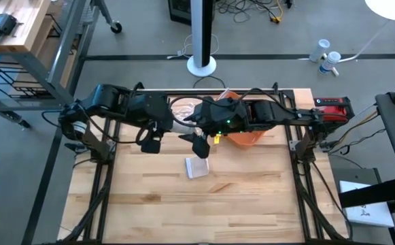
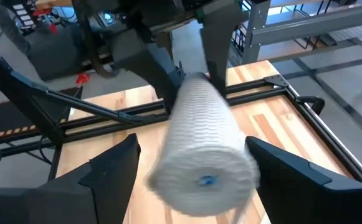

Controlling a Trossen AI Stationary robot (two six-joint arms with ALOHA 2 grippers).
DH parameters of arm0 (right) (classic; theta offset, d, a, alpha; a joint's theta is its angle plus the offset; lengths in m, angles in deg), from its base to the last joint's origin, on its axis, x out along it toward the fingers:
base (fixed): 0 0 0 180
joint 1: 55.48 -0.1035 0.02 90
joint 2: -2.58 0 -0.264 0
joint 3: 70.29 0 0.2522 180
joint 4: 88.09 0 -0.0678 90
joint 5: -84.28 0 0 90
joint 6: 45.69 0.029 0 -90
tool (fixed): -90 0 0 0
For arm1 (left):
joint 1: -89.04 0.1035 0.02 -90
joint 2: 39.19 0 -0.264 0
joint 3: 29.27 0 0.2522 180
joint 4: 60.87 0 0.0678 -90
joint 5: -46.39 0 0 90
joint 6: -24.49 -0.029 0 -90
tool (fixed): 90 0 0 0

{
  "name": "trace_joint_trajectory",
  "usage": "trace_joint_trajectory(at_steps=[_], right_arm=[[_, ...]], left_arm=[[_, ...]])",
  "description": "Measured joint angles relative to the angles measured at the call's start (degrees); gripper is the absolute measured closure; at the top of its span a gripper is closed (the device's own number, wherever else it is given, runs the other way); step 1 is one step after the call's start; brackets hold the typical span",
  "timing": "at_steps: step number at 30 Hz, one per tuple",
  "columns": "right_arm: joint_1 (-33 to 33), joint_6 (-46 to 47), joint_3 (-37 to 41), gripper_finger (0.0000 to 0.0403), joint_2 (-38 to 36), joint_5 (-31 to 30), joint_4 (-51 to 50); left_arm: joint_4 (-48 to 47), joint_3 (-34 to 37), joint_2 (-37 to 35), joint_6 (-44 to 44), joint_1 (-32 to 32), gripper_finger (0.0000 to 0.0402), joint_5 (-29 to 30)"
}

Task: Roll bandage
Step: Roll the brown bandage

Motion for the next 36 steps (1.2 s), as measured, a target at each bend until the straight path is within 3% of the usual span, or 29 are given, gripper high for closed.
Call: trace_joint_trajectory(at_steps=[8, 22, 30, 36], right_arm=[[0.13, 8.83, 0.0, 0.0159, 0.15, -0.31, 0.73], [0.67, 23.79, 0.0, 0.0281, 0.09, -1.46, 1.53], [0.68, 20.81, -5.92, 0.0303, -0.37, 0.99, 3.06], [0.65, 9.72, -7.68, 0.03, -3.24, 8.14, 7.41]], left_arm=[[0.03, 0.0, 0.01, -3.19, 0.0, 0.0325, 0.89], [2.9, -0.33, -0.24, -5.81, 0.0, 0.0316, 3.17], [10.68, -0.51, -5.61, -4.61, -0.79, 0.0229, 4.19], [26.54, 0.36, -11.85, -2.7, -0.76, 0.0163, -5.08]])
